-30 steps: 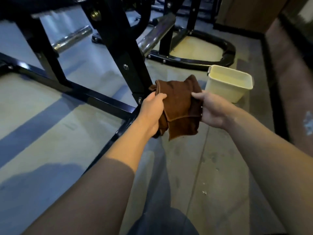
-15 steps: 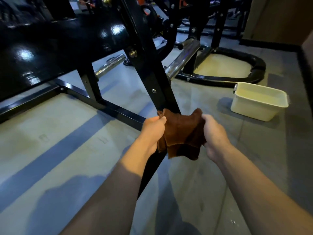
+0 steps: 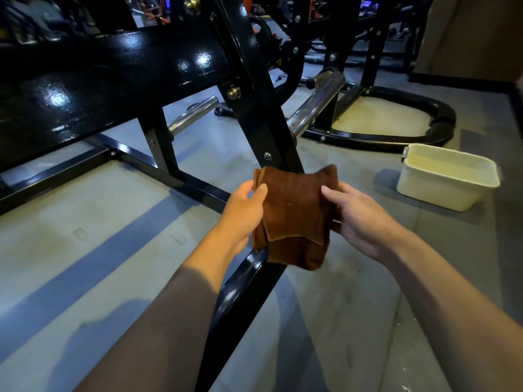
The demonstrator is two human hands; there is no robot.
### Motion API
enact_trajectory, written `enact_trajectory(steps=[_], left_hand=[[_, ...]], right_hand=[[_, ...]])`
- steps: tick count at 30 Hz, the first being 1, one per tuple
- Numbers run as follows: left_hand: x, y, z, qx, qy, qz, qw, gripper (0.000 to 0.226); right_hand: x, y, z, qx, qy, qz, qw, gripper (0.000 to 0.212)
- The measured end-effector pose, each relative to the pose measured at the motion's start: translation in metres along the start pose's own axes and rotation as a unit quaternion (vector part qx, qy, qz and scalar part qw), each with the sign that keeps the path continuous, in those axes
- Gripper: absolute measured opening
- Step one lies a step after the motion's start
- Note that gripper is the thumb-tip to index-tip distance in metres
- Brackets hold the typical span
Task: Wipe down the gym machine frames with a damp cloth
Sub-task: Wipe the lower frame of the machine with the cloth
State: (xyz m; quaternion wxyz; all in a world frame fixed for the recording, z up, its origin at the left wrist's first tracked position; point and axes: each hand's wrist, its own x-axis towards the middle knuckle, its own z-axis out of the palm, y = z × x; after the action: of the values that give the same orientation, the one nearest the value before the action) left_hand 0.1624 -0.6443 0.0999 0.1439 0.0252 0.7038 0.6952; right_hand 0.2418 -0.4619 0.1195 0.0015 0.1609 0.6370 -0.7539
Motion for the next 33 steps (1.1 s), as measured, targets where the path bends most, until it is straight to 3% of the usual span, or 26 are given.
enact_trajectory(steps=[2,4,5,7,9,12,15,19,21,23,24,26,28,31,33], left_hand=[[0.001,-0.002,-0.004,0.096,0.044,0.029,0.994,0.024],[0.002,-0.002,-0.006,0.111,0.095,0.025,0.989,0.037],[0.002,-0.002,-0.008,0.101,0.111,0.019,0.988,0.037],[0.005,0.003,-0.012,0.062,0.138,-0.01,0.989,0.027],[0.007,0.007,-0.018,0.025,0.126,-0.059,0.99,0.023],[0.008,0.012,-0.022,-0.025,0.045,-0.092,0.994,0.016],[0.006,0.016,-0.025,0.02,0.009,-0.082,0.996,0.016],[0.0,0.015,-0.023,0.163,0.054,-0.035,0.984,0.021],[0.0,0.014,-0.022,0.155,0.077,-0.019,0.985,0.025],[0.001,0.015,-0.022,0.137,0.065,-0.022,0.988,0.019],[-0.001,0.018,-0.021,0.135,0.039,-0.027,0.99,0.014],[-0.003,0.015,-0.018,0.179,-0.04,-0.04,0.982,0.036],[-0.004,0.01,-0.012,0.256,-0.07,-0.041,0.963,0.039],[-0.003,0.007,-0.007,0.285,-0.056,-0.027,0.957,0.017],[-0.002,0.009,-0.009,0.273,-0.049,-0.032,0.96,0.013]], right_hand=[[0.004,0.003,0.005,-0.152,0.019,-0.069,0.986,0.018],[0.009,0.011,0.01,-0.309,0.044,-0.101,0.945,0.015],[0.01,0.015,0.014,-0.336,0.058,-0.094,0.935,0.016],[0.01,0.019,0.022,-0.299,0.092,-0.065,0.948,0.033],[0.01,0.014,0.025,-0.177,0.105,-0.035,0.978,0.05],[0.009,0.001,0.026,-0.026,0.064,-0.024,0.997,0.038],[0.008,0.001,0.021,-0.026,0.046,-0.049,0.997,0.031],[0.01,0.007,0.017,-0.103,0.027,-0.09,0.99,0.041],[0.011,0.009,0.015,-0.2,0.011,-0.11,0.973,0.055],[0.013,0.012,0.014,-0.363,0.026,-0.137,0.921,0.066],[0.014,0.013,0.013,-0.435,0.046,-0.147,0.887,0.068],[0.014,0.014,0.01,-0.488,0.084,-0.157,0.855,0.06],[0.014,0.014,0.005,-0.465,0.101,-0.162,0.864,0.041],[0.014,0.012,0.002,-0.383,0.114,-0.127,0.908,0.009],[0.013,0.011,0.0,-0.308,0.109,-0.089,0.941,0.016]])
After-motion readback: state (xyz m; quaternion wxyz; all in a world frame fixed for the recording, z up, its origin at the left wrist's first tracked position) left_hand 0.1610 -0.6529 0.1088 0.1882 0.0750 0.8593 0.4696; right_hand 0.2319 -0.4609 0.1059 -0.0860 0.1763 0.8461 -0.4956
